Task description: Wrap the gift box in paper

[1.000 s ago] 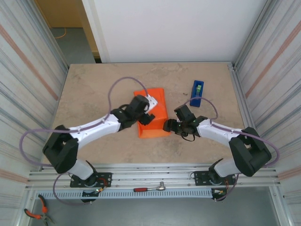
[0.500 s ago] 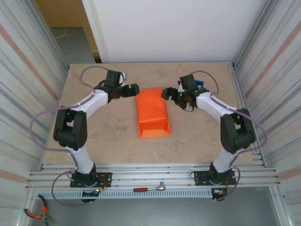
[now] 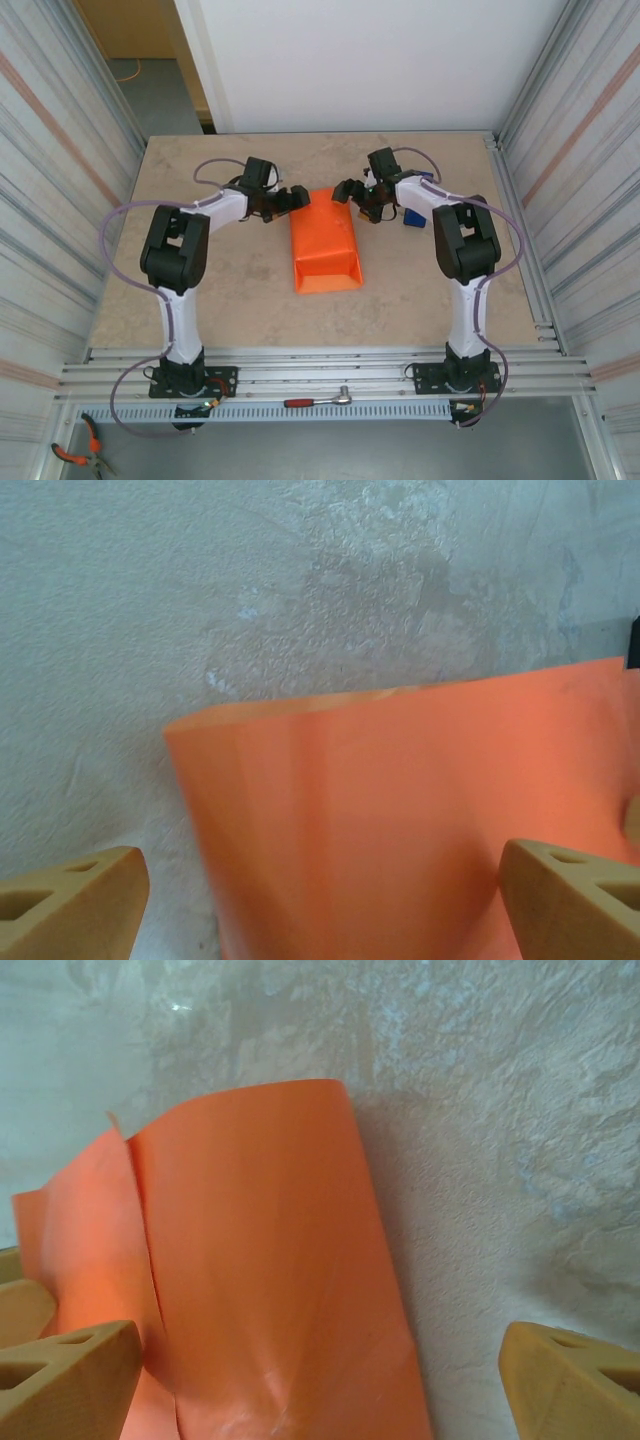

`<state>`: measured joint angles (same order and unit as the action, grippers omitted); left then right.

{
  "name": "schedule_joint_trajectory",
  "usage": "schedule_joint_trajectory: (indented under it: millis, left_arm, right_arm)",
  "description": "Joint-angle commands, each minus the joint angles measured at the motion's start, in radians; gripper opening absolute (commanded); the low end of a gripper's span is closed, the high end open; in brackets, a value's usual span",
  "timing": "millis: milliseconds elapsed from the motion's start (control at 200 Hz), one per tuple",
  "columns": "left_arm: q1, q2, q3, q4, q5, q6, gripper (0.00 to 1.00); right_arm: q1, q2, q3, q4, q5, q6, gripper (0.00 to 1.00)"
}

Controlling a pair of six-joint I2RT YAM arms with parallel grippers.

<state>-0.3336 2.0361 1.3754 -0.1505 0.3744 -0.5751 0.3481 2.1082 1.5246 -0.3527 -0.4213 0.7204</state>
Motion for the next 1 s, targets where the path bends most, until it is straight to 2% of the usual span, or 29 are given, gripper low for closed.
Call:
schedule_joint_trajectory:
  millis: [0,271,476,762,992]
  left_arm:
    - [-0.004,0.029,0.036,0.006,0.013,-0.015,0.88]
    - [-0.022,0.053,0.063,-0.004,0.005,-0.013,0.72]
    - [-0.039,0.093,0.074,-0.019,-0.021,-0.003,0.66]
    - [-0.028,0.065,0.102,-0.037,-0.044,0.064,0.81]
    - [0.023,-0.091,0.105,-0.007,-0.005,0.108,0.87]
  right_arm:
    - [0.000,0.034,0.025,-0.034,-0.021,-0.019,0.88]
    - [-0.010,0.035,-0.024,0.008,-0.044,0.005,0.78]
    - [-0.010,0.028,-0.061,0.036,-0.049,0.023,0.72]
    - [-0.033,-0.029,-0.062,0.021,-0.054,0.018,0.78]
    - [-0.070,-0.169,-0.100,-0.017,-0.030,0.004,0.83]
